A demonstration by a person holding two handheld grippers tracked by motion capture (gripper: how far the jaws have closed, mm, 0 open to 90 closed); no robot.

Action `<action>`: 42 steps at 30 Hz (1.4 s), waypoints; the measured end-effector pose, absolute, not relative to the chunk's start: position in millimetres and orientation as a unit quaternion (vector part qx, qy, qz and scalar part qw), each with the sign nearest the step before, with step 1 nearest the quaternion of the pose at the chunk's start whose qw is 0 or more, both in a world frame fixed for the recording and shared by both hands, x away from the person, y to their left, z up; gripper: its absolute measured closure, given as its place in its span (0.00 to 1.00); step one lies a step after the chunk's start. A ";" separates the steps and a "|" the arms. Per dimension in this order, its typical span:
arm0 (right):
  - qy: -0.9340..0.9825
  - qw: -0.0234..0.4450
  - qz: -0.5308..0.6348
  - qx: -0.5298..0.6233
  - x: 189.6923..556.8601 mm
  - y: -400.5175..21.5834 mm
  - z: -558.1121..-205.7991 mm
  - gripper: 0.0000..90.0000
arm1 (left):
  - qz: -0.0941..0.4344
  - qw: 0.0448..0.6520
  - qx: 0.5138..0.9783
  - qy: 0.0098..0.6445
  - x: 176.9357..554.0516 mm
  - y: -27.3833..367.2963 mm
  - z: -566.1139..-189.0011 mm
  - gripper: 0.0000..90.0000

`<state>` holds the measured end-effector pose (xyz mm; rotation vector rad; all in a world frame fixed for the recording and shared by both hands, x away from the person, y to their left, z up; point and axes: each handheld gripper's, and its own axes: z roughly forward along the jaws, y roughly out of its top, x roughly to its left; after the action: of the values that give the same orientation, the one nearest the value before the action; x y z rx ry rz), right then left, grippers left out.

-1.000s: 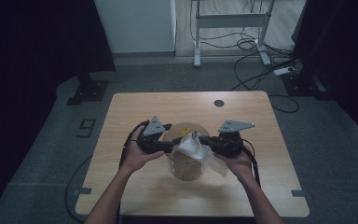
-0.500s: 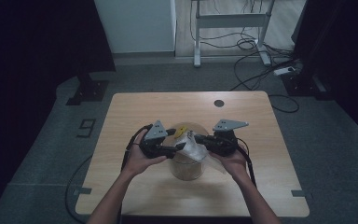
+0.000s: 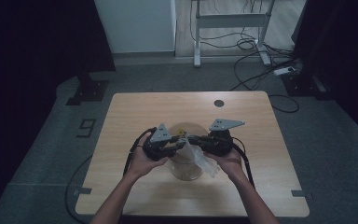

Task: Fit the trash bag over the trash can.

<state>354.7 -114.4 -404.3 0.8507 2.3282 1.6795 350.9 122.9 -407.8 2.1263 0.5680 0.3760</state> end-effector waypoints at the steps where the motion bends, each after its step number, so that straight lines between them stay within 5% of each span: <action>1: 0.776 0.074 0.558 0.283 354.5 -114.3 -404.4 0.95 | 0.147 0.437 0.858 0.227 351.5 122.3 -408.5 0.82; 4: 0.776 0.101 0.556 0.280 349.5 -115.1 -401.3 0.79 | 0.130 0.434 0.862 0.227 355.0 120.9 -410.9 0.92; 11: 0.743 0.160 0.580 0.293 324.4 -138.0 -380.4 0.65 | 0.126 0.435 0.856 0.250 361.3 125.5 -411.2 0.95; 25: 0.747 0.177 0.576 0.282 279.3 -158.1 -382.3 0.69 | 0.107 0.441 0.845 0.282 365.6 132.9 -409.3 0.95; 37: 0.754 0.171 0.549 0.317 306.0 -144.5 -415.1 0.71 | 0.083 0.468 0.835 0.279 363.6 148.7 -407.4 0.94; 42: 0.749 0.169 0.553 0.323 321.3 -140.7 -418.6 0.73 | 0.065 0.486 0.832 0.258 362.5 152.8 -405.9 0.82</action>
<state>321.3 -140.7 -418.6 0.9191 2.1309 1.5709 362.5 152.8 -405.9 2.0253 0.6266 0.1571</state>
